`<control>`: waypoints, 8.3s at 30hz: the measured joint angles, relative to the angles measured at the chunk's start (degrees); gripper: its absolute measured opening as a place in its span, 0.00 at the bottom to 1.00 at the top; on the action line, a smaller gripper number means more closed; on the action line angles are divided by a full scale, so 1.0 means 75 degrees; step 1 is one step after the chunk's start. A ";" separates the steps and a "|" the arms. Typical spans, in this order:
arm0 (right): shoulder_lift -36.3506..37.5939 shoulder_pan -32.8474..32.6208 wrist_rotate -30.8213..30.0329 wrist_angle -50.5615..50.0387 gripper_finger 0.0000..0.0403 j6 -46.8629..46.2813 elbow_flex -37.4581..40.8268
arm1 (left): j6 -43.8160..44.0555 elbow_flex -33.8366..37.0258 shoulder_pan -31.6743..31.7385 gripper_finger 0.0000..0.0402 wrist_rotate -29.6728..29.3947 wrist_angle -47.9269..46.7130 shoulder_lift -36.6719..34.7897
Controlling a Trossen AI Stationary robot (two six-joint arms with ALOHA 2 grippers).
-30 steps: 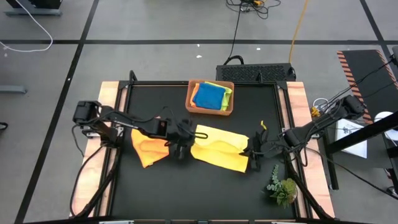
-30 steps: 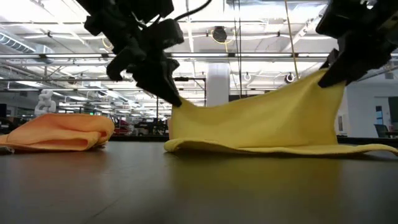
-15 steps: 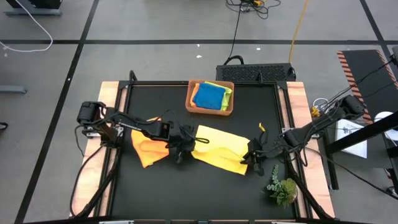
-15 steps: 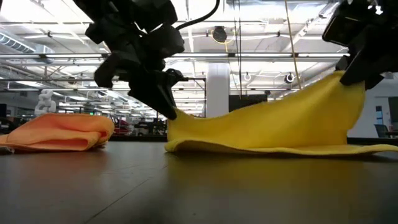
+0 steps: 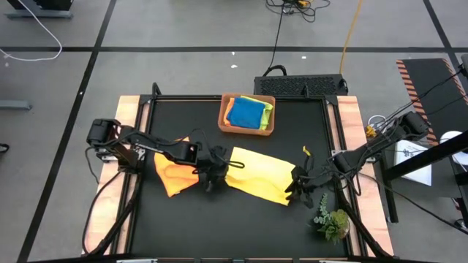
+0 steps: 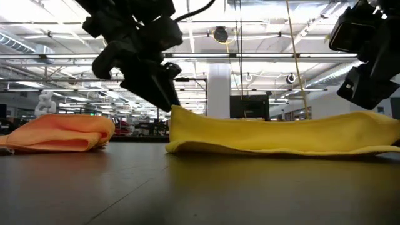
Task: Fold microfiber towels
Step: Fold the yellow microfiber towel
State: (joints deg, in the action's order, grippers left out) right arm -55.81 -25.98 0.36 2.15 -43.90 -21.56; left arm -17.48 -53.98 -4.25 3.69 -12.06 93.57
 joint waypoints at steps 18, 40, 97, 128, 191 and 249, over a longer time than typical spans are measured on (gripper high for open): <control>0.0003 0.0001 -0.0043 0.0022 0.39 -0.0026 0.0000 | 0.0190 0.0017 -0.0166 0.30 0.0849 -0.1521 0.0008; 0.0038 0.1862 -0.1724 -0.3148 0.39 -0.1259 0.0000 | -0.0037 0.0017 0.0020 0.28 -0.0048 -0.0265 -0.0037; 0.1366 0.3904 -0.0733 0.0053 0.13 0.1531 0.1623 | 0.0119 0.0012 0.0051 0.28 0.0596 0.3330 0.0327; 0.1348 0.3484 -0.0023 0.3447 0.02 0.3153 0.1612 | 0.1825 -0.1597 0.1180 0.28 0.1629 0.6665 0.3009; 0.1067 0.3241 0.0396 0.5225 0.02 0.4615 0.1612 | 0.2573 -0.3721 0.1542 0.28 0.3998 0.3780 0.3029; 0.1067 0.2597 -0.0245 0.2767 0.43 0.3346 0.1600 | 0.0366 -0.4004 0.1501 0.00 0.2586 0.0789 0.1541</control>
State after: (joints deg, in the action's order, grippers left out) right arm -47.81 -6.50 -1.48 22.91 -18.81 -9.56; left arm -14.74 -84.01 7.01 23.09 -6.14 105.13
